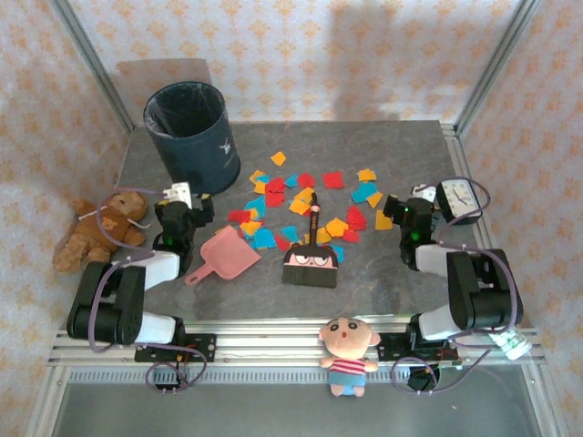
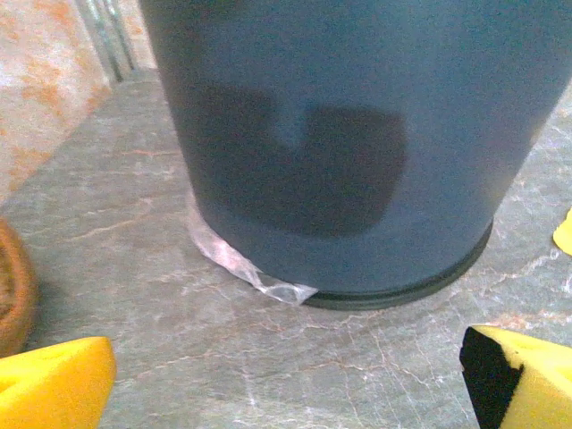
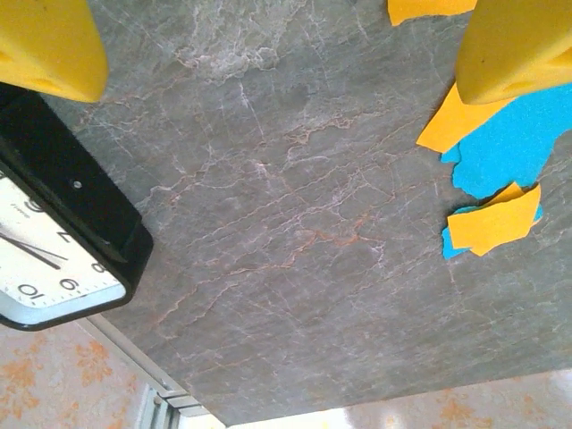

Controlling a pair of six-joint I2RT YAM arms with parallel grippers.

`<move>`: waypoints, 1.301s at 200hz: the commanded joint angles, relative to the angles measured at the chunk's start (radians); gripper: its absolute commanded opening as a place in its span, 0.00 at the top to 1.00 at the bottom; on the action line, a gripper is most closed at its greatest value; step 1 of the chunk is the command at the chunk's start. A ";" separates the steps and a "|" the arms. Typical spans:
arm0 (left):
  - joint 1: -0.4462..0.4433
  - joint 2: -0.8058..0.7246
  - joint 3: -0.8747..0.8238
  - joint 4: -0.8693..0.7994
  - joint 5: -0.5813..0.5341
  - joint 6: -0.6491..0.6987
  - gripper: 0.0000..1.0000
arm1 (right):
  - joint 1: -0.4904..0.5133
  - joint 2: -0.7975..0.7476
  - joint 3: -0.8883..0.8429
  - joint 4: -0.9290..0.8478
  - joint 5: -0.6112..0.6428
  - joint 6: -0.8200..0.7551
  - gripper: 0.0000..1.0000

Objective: Sweep away the paper scraps from the table

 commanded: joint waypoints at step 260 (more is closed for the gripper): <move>-0.599 0.289 0.951 -1.420 0.138 -0.333 0.44 | 0.018 -0.317 0.359 -1.035 -0.277 0.339 0.01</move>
